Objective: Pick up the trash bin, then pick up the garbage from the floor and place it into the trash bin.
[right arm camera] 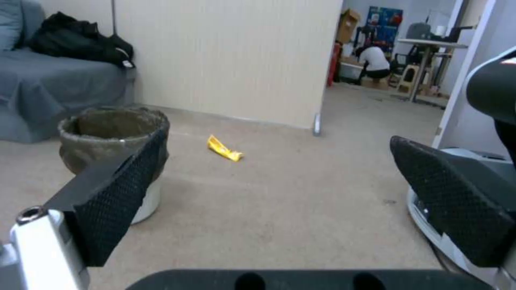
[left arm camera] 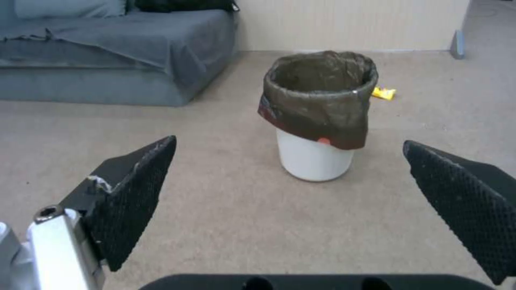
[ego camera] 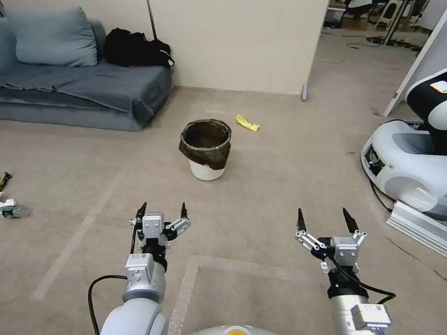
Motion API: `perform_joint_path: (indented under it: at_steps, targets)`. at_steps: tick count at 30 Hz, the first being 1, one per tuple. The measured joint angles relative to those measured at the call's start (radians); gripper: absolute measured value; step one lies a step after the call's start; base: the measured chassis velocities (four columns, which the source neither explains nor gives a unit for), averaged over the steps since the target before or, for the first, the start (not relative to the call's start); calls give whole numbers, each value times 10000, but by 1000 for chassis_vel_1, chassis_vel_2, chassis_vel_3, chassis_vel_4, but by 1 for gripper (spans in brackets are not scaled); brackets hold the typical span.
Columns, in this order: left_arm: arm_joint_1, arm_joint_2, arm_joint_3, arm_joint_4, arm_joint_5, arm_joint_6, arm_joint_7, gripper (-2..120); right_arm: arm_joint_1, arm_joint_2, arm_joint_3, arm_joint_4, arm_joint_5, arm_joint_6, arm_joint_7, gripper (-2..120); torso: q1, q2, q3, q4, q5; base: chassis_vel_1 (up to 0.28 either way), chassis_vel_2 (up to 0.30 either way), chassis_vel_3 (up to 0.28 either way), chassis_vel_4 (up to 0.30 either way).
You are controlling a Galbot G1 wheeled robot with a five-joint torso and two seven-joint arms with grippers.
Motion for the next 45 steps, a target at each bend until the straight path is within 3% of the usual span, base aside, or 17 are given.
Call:
perform_joint_path:
  at_steps: [38, 45]
  targets:
    - [29, -186, -53, 35, 312, -109, -52, 100, 41, -4, 11, -115, 33, 54, -353, 100, 2, -1, 1, 0, 4, -214, 215, 210, -214]
    - [24, -236, -37, 102, 328, -157, -95, 100, 130, -3, -9, -256, -9, 357, -458, 100, 2, -2, 1, 0, -2, -95, 75, 88, -79]
